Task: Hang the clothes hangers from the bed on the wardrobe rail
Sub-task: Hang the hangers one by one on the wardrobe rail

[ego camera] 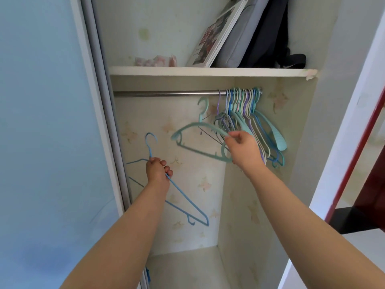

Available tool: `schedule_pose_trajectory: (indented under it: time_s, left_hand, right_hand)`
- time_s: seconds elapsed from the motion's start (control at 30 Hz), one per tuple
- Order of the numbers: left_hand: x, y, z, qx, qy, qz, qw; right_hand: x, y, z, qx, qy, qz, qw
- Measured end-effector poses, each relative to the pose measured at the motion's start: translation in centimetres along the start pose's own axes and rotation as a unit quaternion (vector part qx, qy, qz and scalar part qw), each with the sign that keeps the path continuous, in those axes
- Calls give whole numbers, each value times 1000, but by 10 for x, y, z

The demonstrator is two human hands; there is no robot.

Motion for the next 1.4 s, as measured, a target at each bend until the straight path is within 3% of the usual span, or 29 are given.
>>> schedule_pose_trajectory:
  time_s: [0.13,0.23,0.37,0.47,0.7,0.77,0.83,0.87,0.93,1.0,1.03,1.1,1.17,1.27,1.33,1.4]
  left_hand:
    - [-1,7,12,48,-101,40,993]
    - [-2,10,18,64,-126,-18,990]
    - [-6,11,24,63,-109,-105,987]
    - [-6,6,24,62,-80,-169,980]
    - [12,-17,17,86,-41,-332,939]
    - [15,-21,19,72,-24,-391,917]
    - [19,-20,22,78,4,-462,883]
    - [22,-18,23,91,21,-491,866]
    - [26,-13,26,127,52,-529,838]
    - [29,-6,32,162,61,-545,820]
    - [30,-2,35,182,54,-540,820]
    - [34,5,40,215,25,-518,827]
    - [38,9,45,234,26,-525,818]
    - [44,12,49,254,36,-515,818]
    - [53,14,54,276,41,-488,827]
    - [66,15,58,286,47,-471,833]
  right_hand:
    - [16,6,-26,-59,-33,15,998]
    - [12,17,-41,-44,-10,34,998]
    - [-8,23,-50,-3,13,80,997]
    - [-22,14,-51,-16,27,106,994]
    - [-50,2,-28,-14,-6,235,972]
    - [-60,2,-8,-96,-71,263,957]
    - [-69,4,15,-185,-197,243,932]
    - [-75,7,25,-182,-256,238,919]
    - [-91,14,41,-52,-295,234,925]
    - [-109,24,51,160,-191,283,926]
    - [-121,28,55,242,-140,324,904]
    - [-143,29,61,326,-65,396,856]
    - [-156,22,59,337,-13,436,835]
    - [-170,-1,56,298,60,412,859]
    - [-176,-19,61,251,43,387,886]
    - [-181,-37,72,205,12,416,886]
Point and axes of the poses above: each hand's wrist, its own z-axis away from the middle knuckle, its own y-axis out of the palm, x = y × z, the point moved 2 cm from there along -z, towards the middle knuckle, and after that the axes turned 7 degrees about -y, right-handed, at the moved point
